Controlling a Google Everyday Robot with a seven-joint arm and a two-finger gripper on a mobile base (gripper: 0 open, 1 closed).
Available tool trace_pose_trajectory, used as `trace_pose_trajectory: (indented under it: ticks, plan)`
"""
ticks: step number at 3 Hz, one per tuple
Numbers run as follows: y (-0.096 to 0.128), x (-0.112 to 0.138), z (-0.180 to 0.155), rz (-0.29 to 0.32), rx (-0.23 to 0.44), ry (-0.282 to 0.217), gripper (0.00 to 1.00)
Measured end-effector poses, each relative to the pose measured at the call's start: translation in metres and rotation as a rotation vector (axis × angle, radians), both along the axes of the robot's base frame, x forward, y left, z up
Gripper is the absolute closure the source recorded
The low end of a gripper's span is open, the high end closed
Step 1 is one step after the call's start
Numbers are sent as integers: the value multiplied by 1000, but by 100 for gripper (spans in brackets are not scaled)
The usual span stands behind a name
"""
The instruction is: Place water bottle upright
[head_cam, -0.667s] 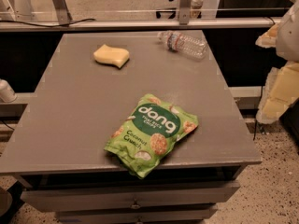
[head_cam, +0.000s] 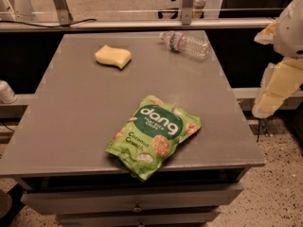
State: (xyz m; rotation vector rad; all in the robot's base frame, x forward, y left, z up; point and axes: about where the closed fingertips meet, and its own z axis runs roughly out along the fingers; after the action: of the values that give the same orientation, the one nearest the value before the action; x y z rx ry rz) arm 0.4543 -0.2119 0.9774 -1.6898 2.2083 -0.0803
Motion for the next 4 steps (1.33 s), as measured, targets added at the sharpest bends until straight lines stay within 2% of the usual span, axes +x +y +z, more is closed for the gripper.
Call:
trace_pose_trajectory:
  ticks: [1,2,4]
  plan:
    - [16,40,-9,8,29,-19,0]
    - [32,93,-19,24,40,-36,0]
    - [55,212,-34,19,34,-63,0]
